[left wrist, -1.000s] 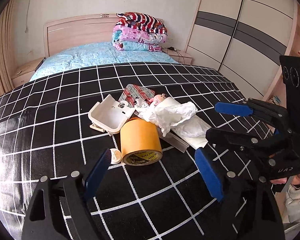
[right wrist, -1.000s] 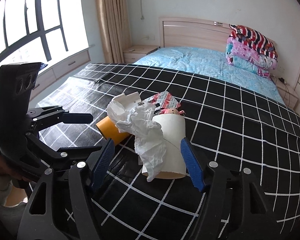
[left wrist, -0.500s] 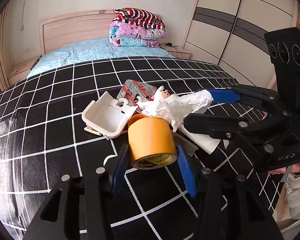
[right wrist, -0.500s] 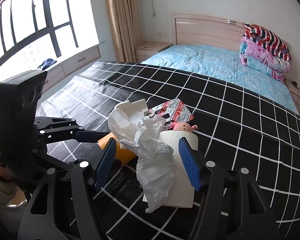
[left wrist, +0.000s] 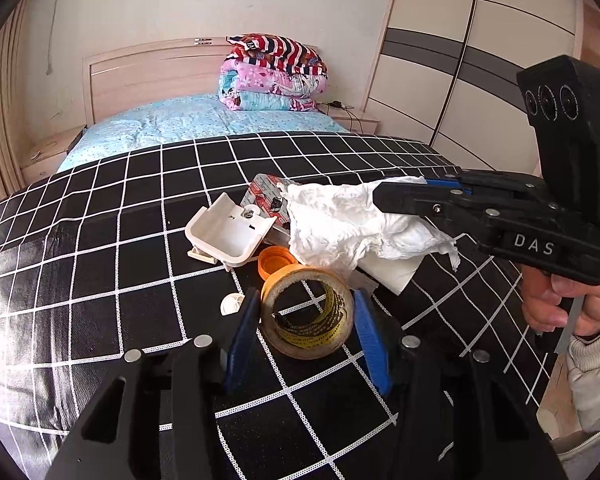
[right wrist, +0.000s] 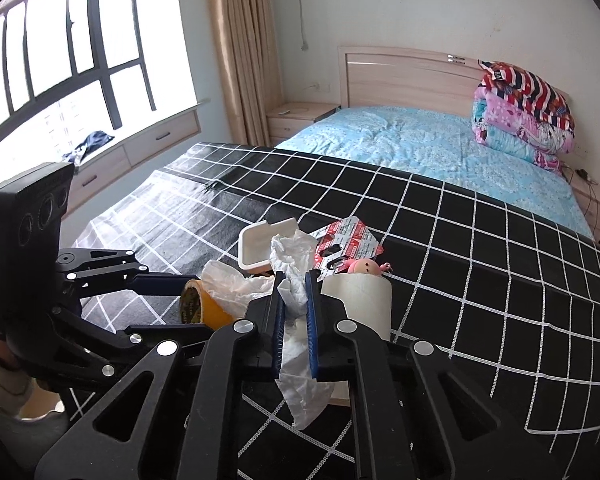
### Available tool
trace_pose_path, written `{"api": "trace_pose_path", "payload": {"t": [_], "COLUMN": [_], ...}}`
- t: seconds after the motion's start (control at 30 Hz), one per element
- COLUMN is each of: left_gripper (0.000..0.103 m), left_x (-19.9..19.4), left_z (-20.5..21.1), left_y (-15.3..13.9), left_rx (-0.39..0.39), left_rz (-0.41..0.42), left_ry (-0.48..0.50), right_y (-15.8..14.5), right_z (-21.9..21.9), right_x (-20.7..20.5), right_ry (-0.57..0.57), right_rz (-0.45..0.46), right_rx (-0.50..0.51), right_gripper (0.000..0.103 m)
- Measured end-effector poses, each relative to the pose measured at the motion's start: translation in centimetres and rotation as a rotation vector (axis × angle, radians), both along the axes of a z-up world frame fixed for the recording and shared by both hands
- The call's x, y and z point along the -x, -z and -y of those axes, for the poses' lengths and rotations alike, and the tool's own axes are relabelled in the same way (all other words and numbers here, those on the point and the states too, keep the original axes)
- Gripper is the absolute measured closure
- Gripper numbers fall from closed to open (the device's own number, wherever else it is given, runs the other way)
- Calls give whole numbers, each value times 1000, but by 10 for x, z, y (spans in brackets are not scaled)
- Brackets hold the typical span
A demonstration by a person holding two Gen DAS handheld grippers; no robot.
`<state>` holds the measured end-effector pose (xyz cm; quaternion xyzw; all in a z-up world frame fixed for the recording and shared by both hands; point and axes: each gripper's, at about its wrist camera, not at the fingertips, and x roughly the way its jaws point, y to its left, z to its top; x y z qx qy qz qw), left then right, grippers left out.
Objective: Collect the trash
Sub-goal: 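Lift the tape roll and tissue and carry both toward the black trash bin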
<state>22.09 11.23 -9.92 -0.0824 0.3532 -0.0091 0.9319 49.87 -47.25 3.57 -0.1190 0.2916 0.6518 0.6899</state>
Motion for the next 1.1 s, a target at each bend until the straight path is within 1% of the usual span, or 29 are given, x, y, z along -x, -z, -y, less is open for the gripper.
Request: {"api": "trace_pose_path", "payload": {"t": [0.27, 0.43, 0.53, 0.7, 0.77, 0.83, 0.97, 1.1], "left_gripper": [57, 57, 57, 57, 57, 57, 57, 57], "left_x": [25, 46, 60, 86, 96, 106, 124, 141], "left_z": [12, 28, 38, 60, 68, 74, 87, 97], "left_y": [-20, -35, -43, -57, -62, -65, -66, -67], "left_rx": [-23, -54, -63, -78, -83, -87, -85, -78], "left_rz": [39, 68, 83, 114, 126, 136, 141, 147], "left_ry": [14, 35, 47, 81, 90, 90, 105, 118], "right_y": [-22, -33, -38, -46, -48, -49, -51, -53], "right_z": [24, 46, 59, 84, 96, 106, 131, 155], "right_x": [12, 23, 33, 48, 53, 59, 77, 89], "right_ry": [21, 37, 52, 61, 59, 60, 64, 63], "right_rz": [28, 72, 114, 137, 125, 126, 170, 162], "right_rx": [-45, -64, -69, -93, -95, -89, -95, -110], "right_gripper": [93, 93, 93, 93, 93, 93, 93, 93]}}
